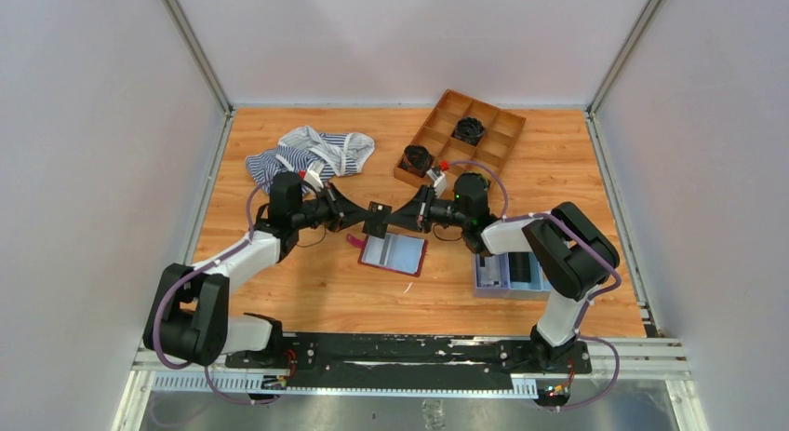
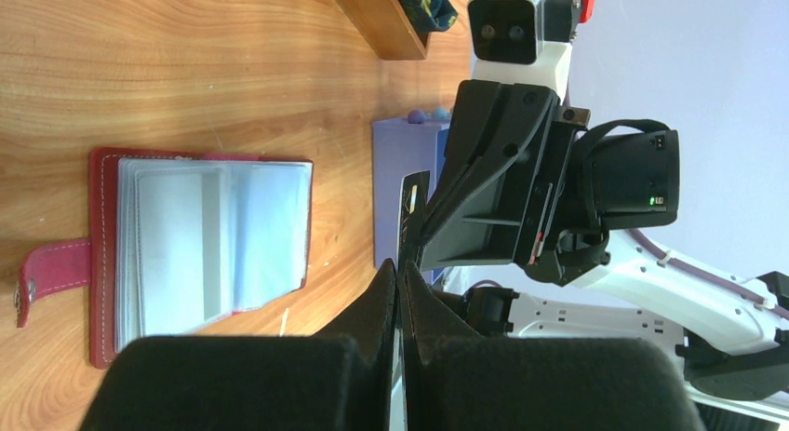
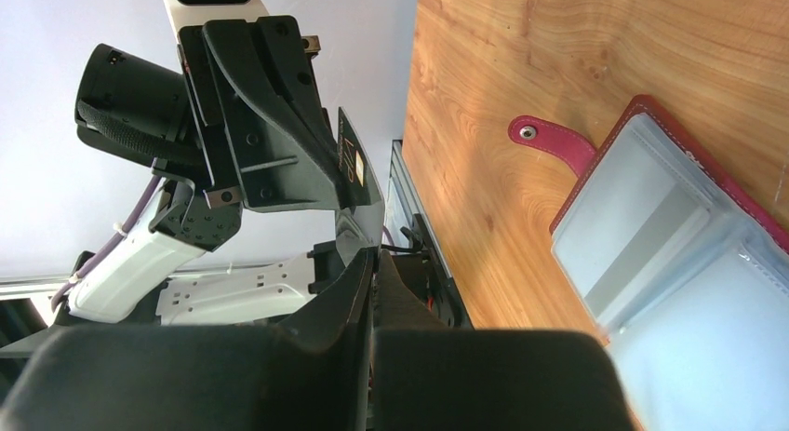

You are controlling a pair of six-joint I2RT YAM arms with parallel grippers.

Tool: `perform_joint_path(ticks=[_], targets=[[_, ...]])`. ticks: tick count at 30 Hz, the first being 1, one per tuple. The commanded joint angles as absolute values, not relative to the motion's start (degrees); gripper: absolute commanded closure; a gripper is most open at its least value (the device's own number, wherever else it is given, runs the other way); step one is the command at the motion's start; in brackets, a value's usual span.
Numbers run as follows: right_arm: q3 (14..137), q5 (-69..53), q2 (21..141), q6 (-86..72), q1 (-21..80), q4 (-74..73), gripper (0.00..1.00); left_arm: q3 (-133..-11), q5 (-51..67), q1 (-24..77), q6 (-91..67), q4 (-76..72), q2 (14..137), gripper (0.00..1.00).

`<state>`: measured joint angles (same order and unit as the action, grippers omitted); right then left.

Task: Take the credit cards out of the card holder
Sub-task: Place the credit card in the storage box.

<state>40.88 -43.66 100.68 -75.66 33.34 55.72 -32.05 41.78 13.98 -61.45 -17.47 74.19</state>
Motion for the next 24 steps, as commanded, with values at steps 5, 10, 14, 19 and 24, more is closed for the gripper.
perform_joint_path(ticks=[5,10,14,19,24], targets=[[40.52,-42.23,99.33,-74.62,33.56,56.32,1.00,-32.40,43.88,14.24,-60.81,-17.75,74.37,0.96],[40.41,-41.71,98.18,-73.21,33.49,54.62,1.00,-32.45,43.78,14.24,-60.34,-17.75,74.51,0.76],[40.97,-42.04,97.02,-71.02,33.31,50.61,1.00,-33.03,43.77,14.24,-60.29,-17.75,75.40,0.59],[41.57,-41.31,92.07,-66.04,31.82,39.30,1.00,-34.11,43.48,14.24,-60.25,-17.89,76.02,0.48],[45.78,-34.00,75.14,-49.80,25.84,4.47,1.00,-35.22,43.24,14.15,-60.50,-17.84,76.39,0.46]])
